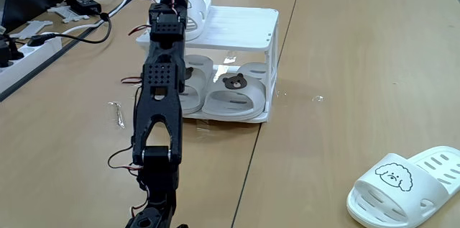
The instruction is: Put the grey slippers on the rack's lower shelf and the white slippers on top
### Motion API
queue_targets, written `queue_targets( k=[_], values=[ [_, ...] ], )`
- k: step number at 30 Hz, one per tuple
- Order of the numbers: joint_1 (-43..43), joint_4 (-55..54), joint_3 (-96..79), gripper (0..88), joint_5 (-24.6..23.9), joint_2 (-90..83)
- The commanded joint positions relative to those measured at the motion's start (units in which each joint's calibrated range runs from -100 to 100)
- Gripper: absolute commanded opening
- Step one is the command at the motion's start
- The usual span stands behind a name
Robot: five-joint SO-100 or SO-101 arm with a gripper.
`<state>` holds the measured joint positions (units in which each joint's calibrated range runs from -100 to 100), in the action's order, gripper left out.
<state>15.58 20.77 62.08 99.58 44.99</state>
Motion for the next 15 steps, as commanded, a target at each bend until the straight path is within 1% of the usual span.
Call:
queue_targets(
  k=[1,8,15],
  values=[
    [0.3,-0.3,-4.6,29.4,0.4,-13.7],
    [0.3,-0.3,-14.1,29.4,0.4,-20.3],
    [0.3,-0.3,-27.8,29.4,0.4,-27.8]
  ],
)
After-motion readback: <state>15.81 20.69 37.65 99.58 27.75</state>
